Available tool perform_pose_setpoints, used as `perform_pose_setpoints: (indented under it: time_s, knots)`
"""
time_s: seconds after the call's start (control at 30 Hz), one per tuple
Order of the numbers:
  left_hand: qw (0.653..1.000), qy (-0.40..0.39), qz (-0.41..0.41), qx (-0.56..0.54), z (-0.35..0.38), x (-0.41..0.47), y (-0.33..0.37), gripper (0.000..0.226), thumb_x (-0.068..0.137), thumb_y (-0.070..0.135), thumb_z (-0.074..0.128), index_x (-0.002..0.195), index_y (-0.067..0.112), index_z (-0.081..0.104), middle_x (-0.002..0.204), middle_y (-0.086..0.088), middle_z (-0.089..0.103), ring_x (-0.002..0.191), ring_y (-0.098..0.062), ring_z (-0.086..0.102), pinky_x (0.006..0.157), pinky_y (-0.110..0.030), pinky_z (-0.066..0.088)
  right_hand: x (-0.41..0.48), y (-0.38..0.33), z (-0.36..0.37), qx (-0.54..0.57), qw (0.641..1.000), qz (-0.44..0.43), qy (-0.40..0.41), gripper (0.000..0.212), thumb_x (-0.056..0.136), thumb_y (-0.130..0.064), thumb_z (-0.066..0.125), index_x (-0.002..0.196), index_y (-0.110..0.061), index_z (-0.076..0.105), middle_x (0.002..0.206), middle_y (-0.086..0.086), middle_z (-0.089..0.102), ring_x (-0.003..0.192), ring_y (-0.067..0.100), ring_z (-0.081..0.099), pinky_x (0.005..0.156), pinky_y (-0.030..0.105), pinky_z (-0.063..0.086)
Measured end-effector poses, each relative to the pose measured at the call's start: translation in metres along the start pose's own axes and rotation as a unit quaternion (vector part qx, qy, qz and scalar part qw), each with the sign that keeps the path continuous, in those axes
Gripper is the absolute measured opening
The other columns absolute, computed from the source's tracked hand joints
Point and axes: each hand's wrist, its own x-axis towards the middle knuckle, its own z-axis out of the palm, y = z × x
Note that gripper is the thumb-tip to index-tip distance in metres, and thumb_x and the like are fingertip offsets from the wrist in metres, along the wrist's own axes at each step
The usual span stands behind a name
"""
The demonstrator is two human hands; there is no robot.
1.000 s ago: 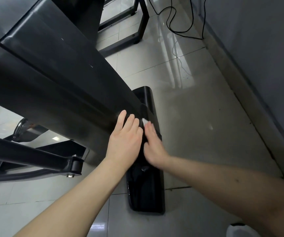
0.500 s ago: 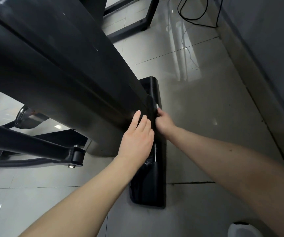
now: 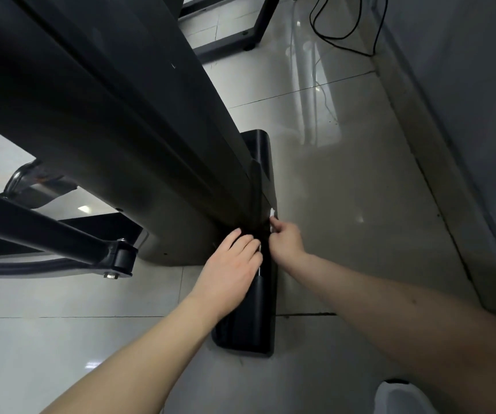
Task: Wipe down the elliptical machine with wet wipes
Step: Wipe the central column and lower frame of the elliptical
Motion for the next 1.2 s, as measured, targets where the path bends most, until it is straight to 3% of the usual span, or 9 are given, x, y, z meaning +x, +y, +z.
perform_pose_setpoints:
  time_s: [0.13,0.23,0.37,0.57,0.67,0.8,0.97,1.1,1.2]
  knots:
    - [0.991,-0.032,-0.082,-0.105,0.013,-0.013,0.011,0.049,0.060,0.013,0.083,0.109,0.013,0.075,0.127,-0.009,0.068,0.122,-0.028,0.061,0.114,-0.043,0.039,-0.015,0.011,-0.003,0.009,0.999,-0.019,0.043,0.030,0.097,-0.007,0.064,0.124,-0.017,0.072,0.121,-0.001,0.072,0.117,0.018,0.066,0.100,0.024,0.048]
    - [0.968,-0.015,-0.161,-0.191,0.021,-0.025,0.019,0.044,0.078,0.007,0.069,0.121,0.015,0.069,0.140,-0.004,0.059,0.128,-0.025,0.054,0.117,-0.039,0.036,-0.015,0.001,-0.012,0.034,0.995,-0.061,0.075,0.019,0.092,-0.011,0.072,0.101,-0.028,0.073,0.095,-0.015,0.071,0.096,0.009,0.068,0.094,0.026,0.054]
    - [0.916,-0.002,-0.260,-0.305,0.028,-0.038,0.022,0.034,0.096,0.012,0.050,0.127,0.019,0.063,0.143,0.008,0.050,0.126,-0.019,0.053,0.105,-0.036,0.045,-0.015,-0.009,-0.011,0.021,0.990,-0.125,0.068,0.015,0.092,-0.009,0.070,0.099,-0.022,0.073,0.094,-0.011,0.070,0.090,0.007,0.067,0.084,0.019,0.052]
    - [0.870,-0.040,-0.336,-0.359,0.030,-0.057,0.011,0.029,0.101,0.019,0.047,0.125,0.021,0.063,0.130,0.009,0.058,0.117,-0.017,0.057,0.094,-0.031,0.047,-0.009,0.034,-0.005,-0.059,0.998,-0.005,0.013,0.034,0.088,0.011,0.054,0.068,-0.016,0.059,0.068,-0.003,0.059,0.062,0.013,0.055,0.066,0.025,0.050]
    - [0.848,-0.069,-0.369,-0.374,0.040,-0.065,0.008,0.028,0.101,0.022,0.048,0.123,0.023,0.064,0.125,0.010,0.060,0.113,-0.017,0.059,0.090,-0.032,0.047,-0.016,0.052,-0.013,-0.134,0.991,-0.006,0.015,0.024,0.092,-0.004,0.061,0.073,-0.018,0.063,0.070,-0.007,0.064,0.065,0.010,0.059,0.056,0.019,0.046]
    - [0.815,-0.092,-0.399,-0.410,0.047,-0.067,0.010,0.026,0.099,0.023,0.052,0.120,0.023,0.066,0.113,0.007,0.063,0.107,-0.020,0.063,0.093,-0.035,0.050,-0.020,0.048,-0.010,-0.117,0.990,-0.064,0.043,0.017,0.095,-0.013,0.065,0.085,-0.026,0.067,0.080,-0.010,0.070,0.078,0.012,0.067,0.073,0.027,0.051]
    - [0.807,-0.083,-0.406,-0.420,0.042,-0.055,0.007,0.027,0.098,0.027,0.053,0.121,0.025,0.066,0.121,0.007,0.065,0.111,-0.018,0.060,0.089,-0.029,0.046,-0.048,0.063,0.015,-0.116,0.987,-0.099,0.048,0.019,0.096,-0.007,0.063,0.089,-0.025,0.062,0.104,0.009,0.067,0.091,0.020,0.065,0.085,0.028,0.050]
    - [0.796,-0.073,-0.408,-0.442,0.044,-0.056,0.007,0.026,0.097,0.028,0.053,0.118,0.025,0.067,0.119,0.007,0.067,0.107,-0.017,0.061,0.092,-0.032,0.049,-0.078,0.087,0.008,-0.203,0.969,-0.138,-0.038,0.015,0.091,0.001,0.066,0.084,-0.012,0.071,0.087,-0.004,0.058,0.077,0.003,0.057,0.074,0.004,0.040]
    - [0.795,-0.093,-0.403,-0.443,0.048,-0.056,0.008,0.025,0.097,0.028,0.054,0.116,0.025,0.068,0.120,0.005,0.068,0.109,-0.019,0.062,0.095,-0.035,0.051,-0.052,0.077,0.005,-0.200,0.972,-0.120,-0.028,0.019,0.091,0.000,0.065,0.078,-0.012,0.073,0.075,-0.001,0.069,0.070,0.011,0.066,0.075,0.025,0.054]
